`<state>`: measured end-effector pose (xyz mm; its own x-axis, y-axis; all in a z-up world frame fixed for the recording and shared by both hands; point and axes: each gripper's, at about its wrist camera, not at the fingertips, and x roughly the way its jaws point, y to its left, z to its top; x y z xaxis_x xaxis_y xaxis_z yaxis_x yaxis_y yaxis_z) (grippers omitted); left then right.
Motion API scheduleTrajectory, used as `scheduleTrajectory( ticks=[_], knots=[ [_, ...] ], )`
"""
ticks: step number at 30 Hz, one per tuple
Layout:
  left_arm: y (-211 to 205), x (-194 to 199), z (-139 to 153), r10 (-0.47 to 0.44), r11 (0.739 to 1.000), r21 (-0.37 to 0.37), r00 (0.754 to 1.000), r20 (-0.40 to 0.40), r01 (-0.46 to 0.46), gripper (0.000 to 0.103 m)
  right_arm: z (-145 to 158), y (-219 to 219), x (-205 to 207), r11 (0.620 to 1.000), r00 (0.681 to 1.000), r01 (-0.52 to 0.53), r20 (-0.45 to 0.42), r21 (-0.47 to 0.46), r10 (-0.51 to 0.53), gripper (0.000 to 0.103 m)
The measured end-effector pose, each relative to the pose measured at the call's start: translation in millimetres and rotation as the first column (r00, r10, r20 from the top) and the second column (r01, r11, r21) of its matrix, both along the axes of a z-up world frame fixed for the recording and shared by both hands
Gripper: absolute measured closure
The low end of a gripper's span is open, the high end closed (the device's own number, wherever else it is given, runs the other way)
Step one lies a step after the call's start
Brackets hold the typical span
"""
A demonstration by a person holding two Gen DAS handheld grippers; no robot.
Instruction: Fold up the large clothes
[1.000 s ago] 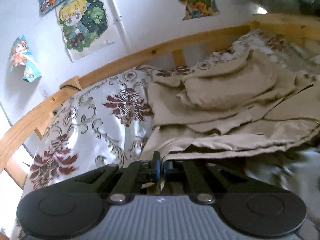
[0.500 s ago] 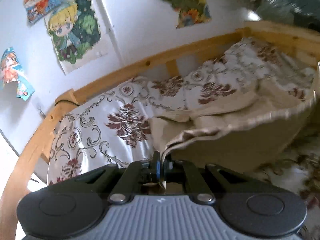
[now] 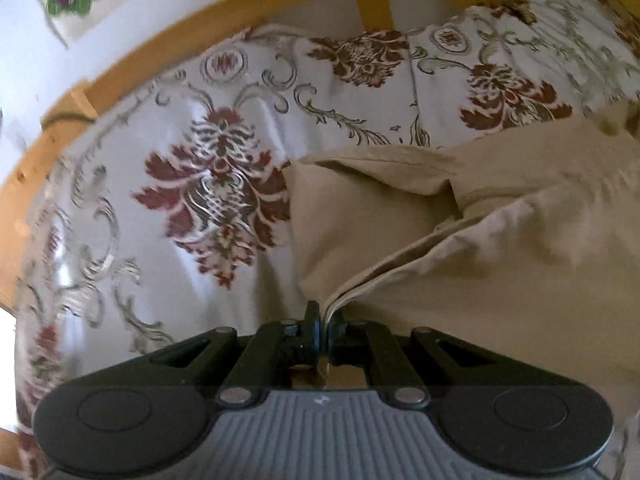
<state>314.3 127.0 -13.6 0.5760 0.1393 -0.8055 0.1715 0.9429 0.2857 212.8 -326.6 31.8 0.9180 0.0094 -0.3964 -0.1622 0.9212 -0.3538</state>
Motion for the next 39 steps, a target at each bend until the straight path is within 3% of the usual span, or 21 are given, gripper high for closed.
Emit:
scheduleTrajectory(
  ticks=[2, 4, 7, 11, 15, 16, 18, 19, 20, 22, 25, 28, 31, 33, 35, 39],
  knots=[
    [-0.6, 2.3, -3.3, -0.005, 1.0, -0.007, 1.0, 0.012, 0.005, 0.1, 14.3, -23.0, -13.2, 0.984, 1.0, 0.006, 0.019, 0.181, -0.009, 0.011],
    [-3.2, 1.5, -4.6, -0.013, 1.0, -0.002, 1.0, 0.022, 0.013, 0.1, 22.6, -42.8, -32.3, 0.956, 0.998, 0.031, 0.05, 0.291, -0.048, 0.007],
    [-2.6, 5.3, -5.2, -0.01, 1.0, -0.017, 1.0, 0.029, 0.011, 0.1, 16.5, -56.5, -54.1, 0.943, 0.992, 0.091, 0.05, 0.32, -0.113, 0.004],
    [-1.8, 5.4, -9.7, -0.017, 1.0, -0.01, 0.999, 0.046, 0.017, 0.1, -18.9, -64.5, -50.0, 0.923, 0.973, 0.23, -0.075, 0.307, -0.217, 0.012],
    [0.9, -1.2, -13.6, -0.042, 0.999, 0.009, 0.997, 0.061, 0.041, 0.1, -46.2, -78.7, -39.4, 0.867, 0.932, 0.362, -0.145, 0.343, -0.332, 0.014],
    [1.9, -1.6, -15.6, -0.044, 0.999, 0.012, 0.997, 0.058, 0.043, 0.1, -50.8, -84.6, -36.2, 0.845, 0.924, 0.382, -0.168, 0.375, -0.344, 0.017],
    [3.4, -0.1, -18.9, -0.036, 0.999, 0.01, 0.998, 0.05, 0.036, 0.1, -59.0, -93.6, -32.5, 0.813, 0.922, 0.387, -0.197, 0.435, -0.334, 0.038],
    [3.2, 0.6, -20.1, -0.033, 0.999, 0.008, 0.998, 0.048, 0.032, 0.1, -61.8, -95.5, -30.0, 0.805, 0.919, 0.394, -0.206, 0.443, -0.336, 0.072],
    [3.1, 1.7, -20.6, -0.029, 1.0, 0.011, 0.998, 0.047, 0.028, 0.099, -64.2, -95.9, -27.0, 0.807, 0.917, 0.398, -0.206, 0.436, -0.341, 0.099],
    [3.9, 3.1, -20.9, -0.03, 0.999, 0.015, 0.998, 0.047, 0.029, 0.099, -63.2, -91.8, -24.2, 0.831, 0.929, 0.371, -0.158, 0.415, -0.336, 0.101],
    [5.3, 6.5, -23.5, -0.036, 0.999, 0.006, 0.999, 0.03, 0.036, 0.099, -54.9, -79.9, -21.2, 0.897, 0.943, 0.327, -0.042, 0.298, -0.33, 0.102],
    [18.4, 5.0, -22.6, -0.039, 0.995, -0.089, 0.998, 0.04, 0.042, 0.098, -71.5, -73.5, -3.7, 0.918, 0.943, 0.332, -0.06, 0.217, -0.326, 0.102],
    [36.5, -5.7, -11.0, -0.051, 0.98, -0.19, 0.997, 0.064, 0.062, 0.08, -91.8, -77.7, -0.4, 0.9, 0.934, 0.357, -0.114, 0.25, -0.339, 0.101],
    [49.6, -17.3, 0.7, -0.039, 0.973, -0.222, 0.993, 0.108, 0.062, 0.027, -90.8, -78.8, -1.1, 0.899, 0.936, 0.351, -0.109, 0.261, -0.334, 0.1],
    [66.2, -36.7, 13.0, 0.006, 0.963, -0.265, 0.983, 0.186, 0.044, 0.014, -87.5, -81.0, -2.4, 0.894, 0.936, 0.351, -0.103, 0.279, -0.336, 0.094],
    [99.8, -68.1, 25.1, 0.076, 0.933, -0.359, 0.976, 0.202, 0.001, 0.009, -79.1, -84.3, -11.8, 0.881, 0.936, 0.352, -0.118, 0.316, -0.331, 0.079]
  ],
)
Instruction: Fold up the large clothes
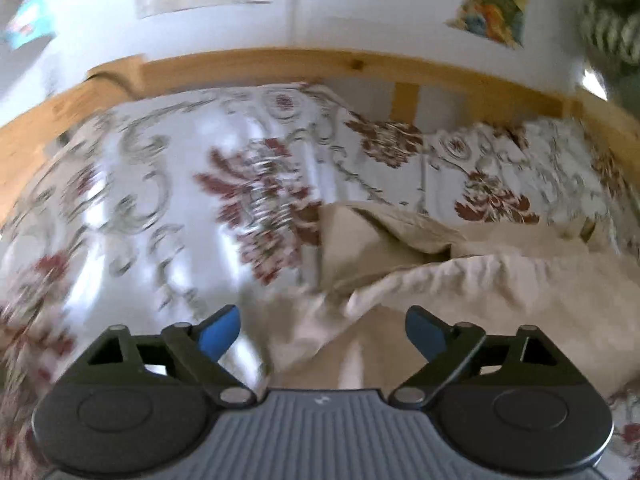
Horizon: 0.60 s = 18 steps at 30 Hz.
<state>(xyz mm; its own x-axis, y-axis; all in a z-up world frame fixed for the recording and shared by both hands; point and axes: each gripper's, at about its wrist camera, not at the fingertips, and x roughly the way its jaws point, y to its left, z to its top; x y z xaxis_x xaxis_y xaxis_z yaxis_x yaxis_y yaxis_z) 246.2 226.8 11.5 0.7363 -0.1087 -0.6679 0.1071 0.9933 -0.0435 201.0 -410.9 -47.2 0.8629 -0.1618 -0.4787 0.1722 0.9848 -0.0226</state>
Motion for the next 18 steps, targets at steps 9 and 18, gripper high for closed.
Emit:
scheduleTrajectory(
  ticks=[9, 18],
  knots=[
    [23.8, -57.6, -35.7, 0.043, 0.984, -0.171, 0.995, -0.092, -0.058, 0.038, 39.3, 13.0, -45.5, 0.999, 1.0, 0.012, -0.006, 0.048, -0.012, 0.024],
    [9.0, -64.2, -50.8, 0.123, 0.978, -0.159, 0.989, -0.084, -0.135, 0.093, 25.7, -2.5, -78.6, 0.881, 0.981, 0.162, -0.169, 0.445, -0.095, 0.033]
  ],
)
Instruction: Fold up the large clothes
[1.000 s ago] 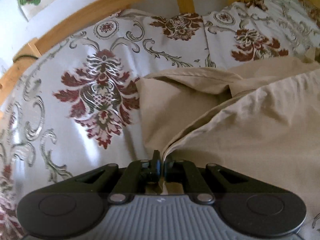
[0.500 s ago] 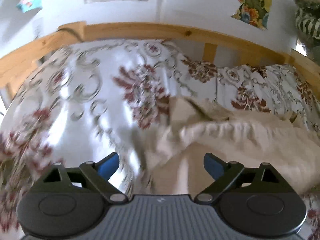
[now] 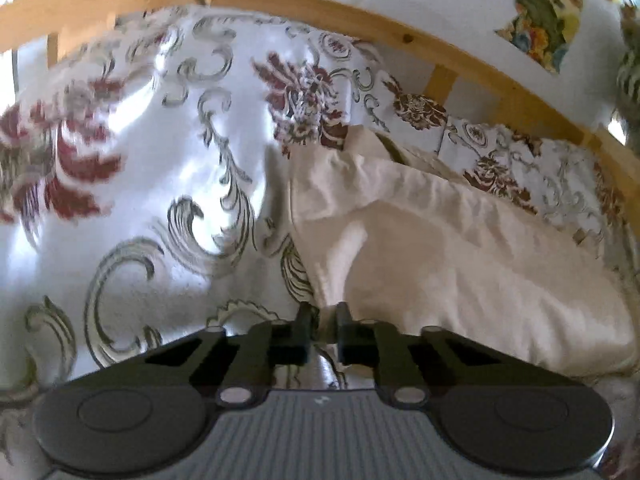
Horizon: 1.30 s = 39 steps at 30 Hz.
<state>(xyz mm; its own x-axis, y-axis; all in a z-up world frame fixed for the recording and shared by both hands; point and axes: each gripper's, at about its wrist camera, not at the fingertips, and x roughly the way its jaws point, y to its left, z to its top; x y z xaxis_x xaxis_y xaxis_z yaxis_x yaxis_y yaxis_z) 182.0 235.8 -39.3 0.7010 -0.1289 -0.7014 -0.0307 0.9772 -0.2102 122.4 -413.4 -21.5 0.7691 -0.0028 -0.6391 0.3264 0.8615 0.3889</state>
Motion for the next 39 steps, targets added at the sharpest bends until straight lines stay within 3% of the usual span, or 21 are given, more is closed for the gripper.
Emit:
scheduleTrajectory(
  ticks=[4, 6, 7, 10, 12, 13, 15, 17, 21, 24, 27, 28, 29, 32, 34, 36, 38, 39],
  knots=[
    [-9.4, -7.4, 20.4, 0.004, 0.997, 0.08, 0.999, 0.048, -0.008, 0.095, -22.9, -19.8, 0.0, 0.989, 0.995, 0.091, -0.042, 0.116, -0.086, 0.035],
    [-10.9, -9.2, 27.9, 0.003, 0.996, 0.091, 0.998, 0.057, -0.008, 0.095, -29.1, -28.4, -2.3, 0.979, 0.991, 0.128, -0.052, 0.161, -0.121, 0.041],
    [-11.8, -10.0, 30.4, -0.001, 0.995, 0.096, 0.998, 0.059, -0.005, 0.095, -28.4, -29.2, -3.7, 0.979, 0.99, 0.14, -0.057, 0.151, -0.132, 0.046],
    [-13.3, -7.7, 26.8, -0.018, 0.992, 0.128, 0.999, 0.042, 0.013, 0.096, -26.9, -26.3, -3.7, 0.984, 0.991, 0.126, -0.057, 0.128, -0.12, 0.043],
    [-9.6, -8.0, 23.4, 0.004, 0.995, 0.096, 1.0, 0.029, -0.007, 0.096, -30.9, -24.5, -1.7, 0.985, 0.992, 0.117, -0.051, 0.125, -0.112, 0.046],
    [-6.9, -10.1, 24.9, 0.017, 0.997, 0.069, 0.999, 0.036, -0.019, 0.096, -31.6, -24.2, -0.6, 0.987, 0.994, 0.107, -0.044, 0.116, -0.103, 0.066],
    [-7.6, -15.1, 32.1, 0.011, 0.998, 0.065, 0.997, 0.071, -0.016, 0.096, -28.8, -23.8, 2.3, 0.992, 0.995, 0.096, -0.039, 0.086, -0.093, 0.076],
    [-10.9, -16.5, 36.0, -0.013, 0.994, 0.107, 0.996, 0.093, 0.003, 0.096, -17.7, -19.6, 0.1, 0.996, 0.997, 0.082, 0.002, 0.036, -0.082, 0.091],
    [-14.4, -8.2, 21.0, -0.029, 0.984, 0.176, 0.998, 0.049, 0.02, 0.095, -2.6, 3.3, 3.6, 0.978, 0.998, 0.0, 0.059, -0.209, 0.013, 0.095],
    [-13.3, 0.4, -0.5, 0.003, 0.987, 0.161, 1.0, -0.006, -0.002, 0.095, -16.6, 3.2, 11.3, 0.975, 1.0, -0.026, -0.016, -0.223, 0.023, 0.095],
    [-11.8, -1.7, -4.3, 0.009, 0.989, 0.149, 1.0, 0.003, -0.01, 0.094, -25.8, -0.5, 13.7, 0.978, 0.999, -0.032, -0.04, -0.208, 0.024, 0.094],
    [-11.0, -4.1, -2.3, -0.004, 0.989, 0.148, 1.0, 0.005, 0.003, 0.092, -25.5, -0.2, 13.6, 0.977, 0.999, -0.033, -0.039, -0.211, 0.026, 0.093],
    [-9.3, -6.6, -0.5, -0.01, 0.99, 0.141, 1.0, 0.004, 0.009, 0.083, -25.0, 0.2, 13.6, 0.977, 0.999, -0.032, -0.038, -0.212, 0.024, 0.091],
    [-3.4, -21.4, 8.1, 0.014, 0.994, 0.11, 0.999, 0.037, -0.018, 0.023, -22.7, 1.3, 11.4, 0.976, 0.999, -0.023, -0.041, -0.218, 0.014, 0.082],
    [-2.8, -39.6, 15.8, 0.047, 0.994, 0.09, 0.994, 0.101, -0.056, 0.016, -18.9, 0.3, 8.0, 0.98, 0.999, -0.022, -0.038, -0.2, 0.015, 0.068],
    [-6.4, -52.4, 21.5, 0.041, 0.997, 0.059, 0.992, 0.117, -0.048, 0.008, -10.8, 1.2, 2.1, 0.987, 1.0, -0.03, -0.015, -0.159, 0.028, 0.053],
    [-13.2, -66.5, 24.2, 0.024, 1.0, 0.003, 0.991, 0.131, -0.025, 0.002, -1.8, 4.2, -5.2, 0.991, 0.999, -0.039, 0.003, -0.125, 0.04, 0.025],
    [-16.3, -72.2, 23.8, 0.008, 0.999, -0.033, 0.991, 0.135, -0.004, 0.001, 1.6, 6.1, -9.6, 0.994, 0.999, -0.048, 0.009, -0.095, 0.049, 0.021]
  ],
)
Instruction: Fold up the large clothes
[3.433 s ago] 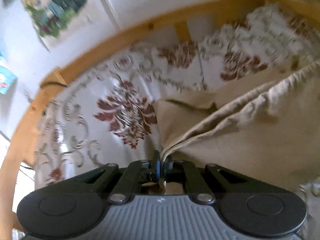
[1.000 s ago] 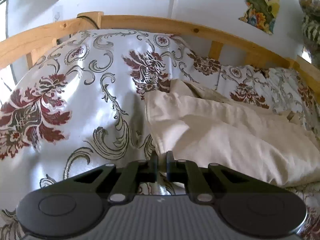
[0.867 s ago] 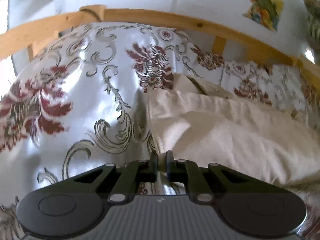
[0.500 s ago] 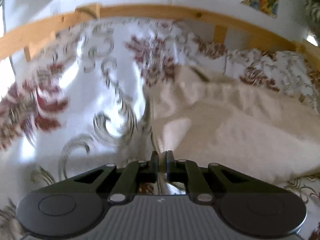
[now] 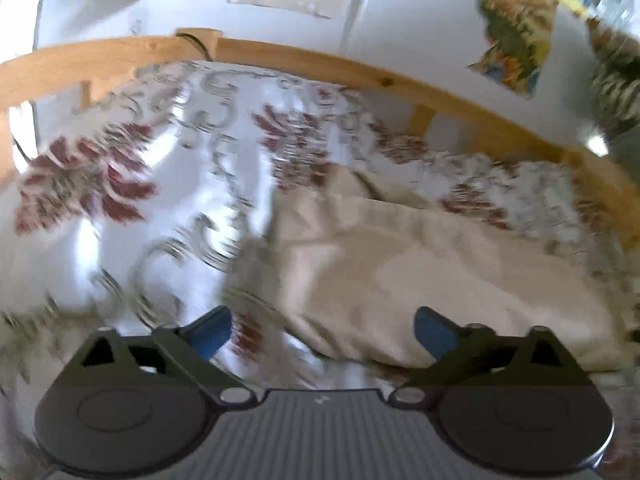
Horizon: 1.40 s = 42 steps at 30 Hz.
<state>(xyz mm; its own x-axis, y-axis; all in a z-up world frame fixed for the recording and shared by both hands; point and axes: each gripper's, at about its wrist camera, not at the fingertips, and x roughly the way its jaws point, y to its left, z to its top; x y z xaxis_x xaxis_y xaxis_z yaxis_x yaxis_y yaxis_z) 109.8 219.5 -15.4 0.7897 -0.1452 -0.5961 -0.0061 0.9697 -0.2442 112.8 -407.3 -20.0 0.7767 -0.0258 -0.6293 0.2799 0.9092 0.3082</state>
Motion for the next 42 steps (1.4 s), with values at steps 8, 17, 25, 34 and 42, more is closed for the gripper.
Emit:
scheduleTrajectory(
  ticks=[8, 17, 25, 34, 42],
  knots=[
    [-11.5, 33.6, -46.8, 0.001, 0.945, -0.323, 0.991, -0.132, -0.044, 0.001, -23.9, -3.3, -4.7, 0.963, 0.998, 0.031, -0.063, 0.268, -0.015, 0.019],
    [0.8, 62.1, -60.7, 0.208, 0.912, -0.319, 0.961, -0.184, -0.258, 0.048, -44.5, -20.8, 11.8, 0.946, 0.988, 0.132, 0.036, 0.296, -0.15, 0.058],
    [8.7, 36.0, -33.3, 0.287, 0.901, -0.304, 0.95, -0.122, -0.311, 0.101, -16.6, -18.3, -11.0, 0.962, 0.99, 0.129, 0.025, 0.241, -0.139, 0.094],
    [23.3, 11.1, -38.5, 0.213, 0.916, -0.315, 0.966, -0.148, -0.25, 0.099, -3.6, -7.5, -38.6, 0.982, 0.988, 0.147, -0.065, 0.116, -0.14, 0.077],
    [8.9, 12.2, -44.4, 0.135, 0.945, -0.29, 0.987, -0.082, -0.153, 0.051, 9.1, 30.3, -30.1, 0.968, 0.988, 0.152, 0.019, -0.198, -0.152, 0.034]
  ],
)
